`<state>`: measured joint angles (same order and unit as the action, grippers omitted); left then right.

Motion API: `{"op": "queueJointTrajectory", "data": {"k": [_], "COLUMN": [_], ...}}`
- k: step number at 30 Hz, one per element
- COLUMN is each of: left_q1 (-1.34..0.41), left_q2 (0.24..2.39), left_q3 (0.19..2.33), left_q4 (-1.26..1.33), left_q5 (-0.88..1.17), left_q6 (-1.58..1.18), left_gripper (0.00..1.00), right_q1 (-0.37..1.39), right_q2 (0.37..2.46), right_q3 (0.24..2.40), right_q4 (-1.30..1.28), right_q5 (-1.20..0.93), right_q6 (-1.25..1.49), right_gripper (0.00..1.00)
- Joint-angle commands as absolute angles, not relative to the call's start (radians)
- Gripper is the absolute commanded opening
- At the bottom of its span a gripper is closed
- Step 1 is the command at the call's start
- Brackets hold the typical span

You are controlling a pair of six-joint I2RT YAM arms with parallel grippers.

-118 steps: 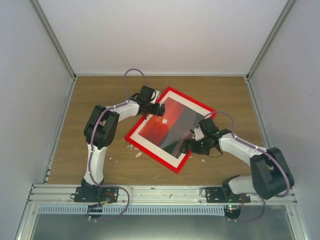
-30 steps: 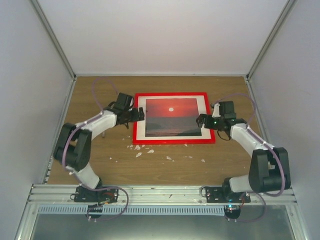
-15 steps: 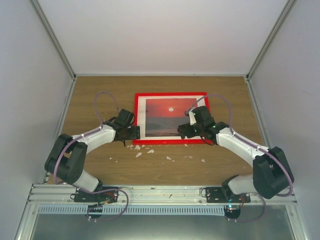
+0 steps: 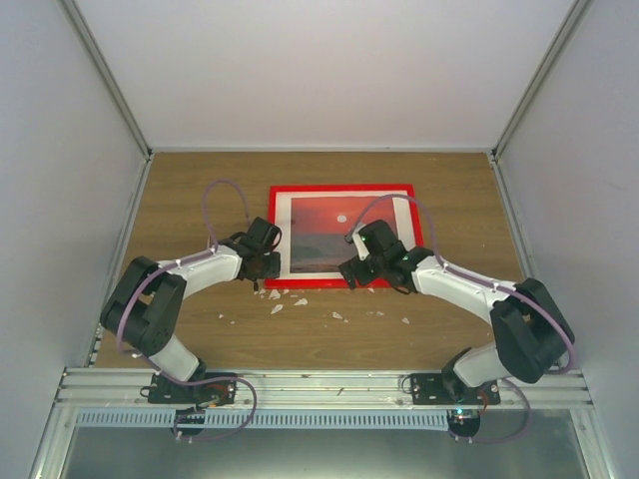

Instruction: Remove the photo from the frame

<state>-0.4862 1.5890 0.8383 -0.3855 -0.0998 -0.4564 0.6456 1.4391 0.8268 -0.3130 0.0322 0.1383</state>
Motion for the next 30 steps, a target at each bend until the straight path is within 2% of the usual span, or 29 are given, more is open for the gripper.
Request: {"op": "queueJointTrajectory", "data": {"k": [1, 6, 9, 20, 30], "left_q1": [-0.503, -0.508, -0.508, -0.508, -0.510], "left_q2": [1.611, 1.600, 1.575, 1.469, 1.400], "left_q3": [0.867, 0.885, 0.906, 0.974, 1.001], "left_q4": [-0.379, -0.403, -0.431, -0.507, -0.553], "left_q5": [-0.132, -0.139, -0.153, -0.168, -0.164], "left_q6": [-0.451, -0.445, -0.443, -0.436, -0.431], "left_gripper": [0.26, 0.07, 0.00, 0.00, 0.00], "right_q1": [0.703, 0.797, 0.848, 1.053, 1.193], "right_q2": [1.453, 1.449, 1.446, 1.370, 1.522], "right_q3": [0.850, 0.829, 0.823, 0.715, 0.683], "right_q4": [-0.275, -0.245, -0.248, -0.132, 0.054], "right_q5": [0.089, 0.135, 0.191, 0.445, 0.793], "right_q6": [0.074, 0.013, 0.004, -0.130, -0.239], "right_gripper": [1.00, 1.00, 1.00, 0.97, 0.91]}}
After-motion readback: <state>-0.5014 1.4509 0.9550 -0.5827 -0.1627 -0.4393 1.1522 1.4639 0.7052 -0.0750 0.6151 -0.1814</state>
